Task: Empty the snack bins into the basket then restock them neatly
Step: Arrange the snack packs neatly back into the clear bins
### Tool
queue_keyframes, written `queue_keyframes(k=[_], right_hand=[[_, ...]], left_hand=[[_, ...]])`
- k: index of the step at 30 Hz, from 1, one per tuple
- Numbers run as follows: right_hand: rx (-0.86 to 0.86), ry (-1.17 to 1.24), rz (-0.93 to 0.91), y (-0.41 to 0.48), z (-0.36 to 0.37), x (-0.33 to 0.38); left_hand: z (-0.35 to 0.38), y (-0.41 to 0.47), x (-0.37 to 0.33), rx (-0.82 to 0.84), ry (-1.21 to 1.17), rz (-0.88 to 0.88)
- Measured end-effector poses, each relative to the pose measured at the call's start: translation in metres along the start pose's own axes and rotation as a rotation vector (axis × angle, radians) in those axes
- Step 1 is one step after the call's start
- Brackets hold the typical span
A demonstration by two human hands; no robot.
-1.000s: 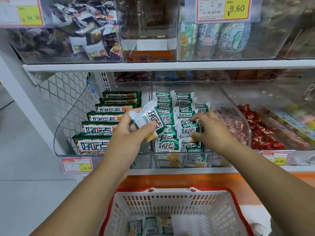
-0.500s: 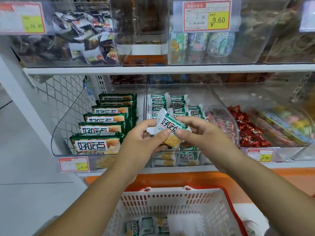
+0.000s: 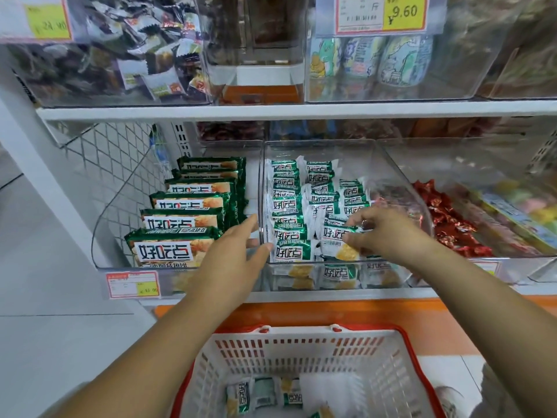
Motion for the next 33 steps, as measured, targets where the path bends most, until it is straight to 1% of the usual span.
queue_keyframes(k=[2, 7, 16, 18, 20, 22, 23, 24, 25, 26, 27, 29, 30, 31, 32, 33], right_hand=[[0.004, 0.012, -0.017, 0.001, 0.002, 0.002], [-0.026, -0.087, -0.133, 0.003, 0.006, 0.007], [0.042, -0.083, -0.083, 0.003, 0.011, -0.005], [-0.019, -0.139, -0.139, -0.004, 0.007, 0.000], [-0.177, -0.163, -0.282, -0.019, 0.001, 0.011], [-0.332, -0.080, -0.477, -0.048, -0.003, 0.022], [-0.345, -0.008, -0.547, -0.064, -0.002, 0.023], [-0.315, 0.054, -0.597, -0.080, 0.003, 0.019], [-0.244, 0.083, -0.613, -0.094, 0.011, 0.011], [-0.128, 0.076, -0.585, -0.104, 0.022, -0.002], [0.032, 0.039, -0.503, -0.109, 0.036, -0.021], [0.389, -0.069, -0.238, -0.112, 0.068, -0.071], [0.532, -0.124, -0.098, -0.110, 0.084, -0.101], [0.623, -0.159, 0.023, -0.108, 0.099, -0.130], [0.663, -0.159, 0.114, -0.105, 0.113, -0.157], [0.659, -0.139, 0.182, -0.102, 0.127, -0.180]], left_hand=[[0.000, 0.000, -0.001, -0.005, 0.003, 0.004], [0.001, 0.001, 0.001, -0.004, 0.000, 0.023], [0.003, 0.004, 0.003, -0.002, -0.022, 0.043], [0.001, 0.001, 0.002, -0.014, -0.043, 0.045], [-0.002, -0.011, 0.000, -0.083, -0.059, 0.059], [-0.010, -0.029, -0.003, -0.201, -0.069, 0.110], [-0.013, -0.040, -0.005, -0.239, -0.072, 0.151], [-0.013, -0.052, -0.005, -0.245, -0.070, 0.190], [-0.009, -0.063, -0.003, -0.210, -0.064, 0.215], [0.000, -0.073, 0.004, -0.132, -0.049, 0.226], [0.012, -0.081, 0.013, -0.022, -0.018, 0.224], [0.051, -0.094, 0.042, 0.250, 0.059, 0.192], [0.072, -0.099, 0.058, 0.382, 0.062, 0.148], [0.095, -0.103, 0.076, 0.483, 0.032, 0.081], [0.117, -0.106, 0.092, 0.535, 0.007, 0.018], [0.139, -0.110, 0.108, 0.556, 0.021, -0.037]])
Point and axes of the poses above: each hand's wrist, its own y-axis towards the middle knuckle, its own z-axis out of the palm, x = y × z, the point moved 2 cm from there along y, towards the middle knuckle, and after that the axes turned 9 degrees about y, right-handed, at the moved point
